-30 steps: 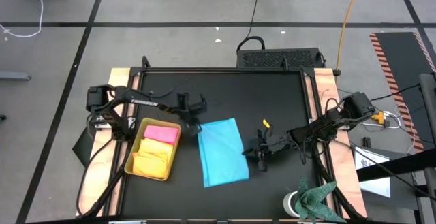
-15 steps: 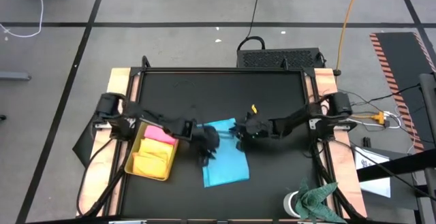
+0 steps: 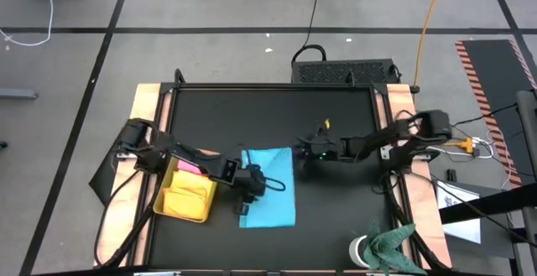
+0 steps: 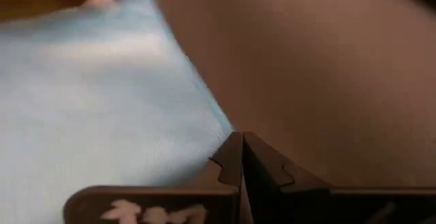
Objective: Fold microfiber towels
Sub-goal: Fold the blue microfiber towel
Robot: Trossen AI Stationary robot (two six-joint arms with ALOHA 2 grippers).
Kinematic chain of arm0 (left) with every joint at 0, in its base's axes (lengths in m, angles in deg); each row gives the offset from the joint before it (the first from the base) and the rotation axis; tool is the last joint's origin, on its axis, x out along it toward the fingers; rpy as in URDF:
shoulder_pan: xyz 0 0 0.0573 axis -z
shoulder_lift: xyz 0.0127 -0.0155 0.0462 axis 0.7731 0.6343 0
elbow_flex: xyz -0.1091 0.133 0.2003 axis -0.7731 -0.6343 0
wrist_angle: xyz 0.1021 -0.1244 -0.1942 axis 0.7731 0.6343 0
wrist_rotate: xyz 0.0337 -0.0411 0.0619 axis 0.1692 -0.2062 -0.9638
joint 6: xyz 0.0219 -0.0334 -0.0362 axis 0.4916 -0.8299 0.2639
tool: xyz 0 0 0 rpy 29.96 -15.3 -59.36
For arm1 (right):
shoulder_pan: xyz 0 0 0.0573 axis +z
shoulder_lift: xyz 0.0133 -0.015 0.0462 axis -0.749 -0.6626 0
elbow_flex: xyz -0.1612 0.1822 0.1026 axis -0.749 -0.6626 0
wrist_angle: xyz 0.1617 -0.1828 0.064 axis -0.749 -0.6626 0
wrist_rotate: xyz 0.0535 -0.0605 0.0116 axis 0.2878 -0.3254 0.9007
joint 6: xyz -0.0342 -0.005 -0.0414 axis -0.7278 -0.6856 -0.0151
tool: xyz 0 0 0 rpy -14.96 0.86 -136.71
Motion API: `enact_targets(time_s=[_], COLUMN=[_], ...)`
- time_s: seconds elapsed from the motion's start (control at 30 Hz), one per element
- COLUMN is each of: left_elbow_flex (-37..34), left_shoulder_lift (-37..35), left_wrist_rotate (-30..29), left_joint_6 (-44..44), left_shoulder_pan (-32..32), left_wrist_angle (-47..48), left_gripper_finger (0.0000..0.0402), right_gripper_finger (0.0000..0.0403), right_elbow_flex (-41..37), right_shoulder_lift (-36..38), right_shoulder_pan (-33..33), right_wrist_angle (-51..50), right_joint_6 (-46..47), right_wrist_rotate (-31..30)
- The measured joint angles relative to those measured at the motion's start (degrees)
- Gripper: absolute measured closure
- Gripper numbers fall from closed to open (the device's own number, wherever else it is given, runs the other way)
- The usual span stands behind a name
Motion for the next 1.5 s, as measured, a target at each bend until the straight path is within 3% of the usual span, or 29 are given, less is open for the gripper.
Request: enact_targets(time_s=[0.13, 0.27, 0.53, 0.73, 0.9, 1.07, 1.17, 1.33, 1.5], left_elbow_flex=[0.21, -0.16, -0.17, -0.04, -0.46, -0.29, -0.43, -0.55, -0.55], left_shoulder_lift=[-3.95, -4.17, -1.50, 2.34, 4.54, 5.91, 6.05, 6.07, 6.18], left_wrist_rotate=[-2.09, 1.63, 3.47, -3.63, -12.36, -23.00, -27.41, -32.81, -34.41], left_joint_6=[4.45, 8.16, 15.44, 13.21, 8.19, 2.33, -1.48, -5.99, -9.12], left_shoulder_pan=[0.42, 1.81, 9.60, 17.08, 21.56, 24.05, 24.83, 26.03, 26.34], left_wrist_angle=[-1.11, -2.53, -5.14, -8.69, -10.49, -10.17, -9.24, -6.67, -4.75], left_gripper_finger=[0.0302, 0.0286, 0.0187, 0.0155, 0.0172, 0.0216, 0.0243, 0.0275, 0.0297], right_gripper_finger=[0.0392, 0.0362, 0.0266, 0.0234, 0.0232, 0.0232, 0.0238, 0.0272, 0.0331], right_elbow_flex=[-0.49, -0.12, 2.00, 7.22, 11.94, 16.23, 18.20, 18.24, 18.20], right_shoulder_lift=[6.64, 8.40, 1.13, -5.77, -11.16, -14.72, -16.43, -17.53, -17.64], right_shoulder_pan=[4.31, 10.50, 22.33, 28.41, 31.70, 34.27, 34.83, 35.45, 36.31], right_wrist_angle=[-2.71, -1.84, 2.04, 3.68, 2.75, -3.69, -5.59, -5.34, -5.83], right_joint_6=[-1.61, -5.67, -7.71, -10.04, -12.81, -14.04, -14.07, -13.14, -12.61], right_wrist_rotate=[3.29, 10.77, 14.58, 15.76, 14.85, 7.26, 6.13, 4.89, 2.30])
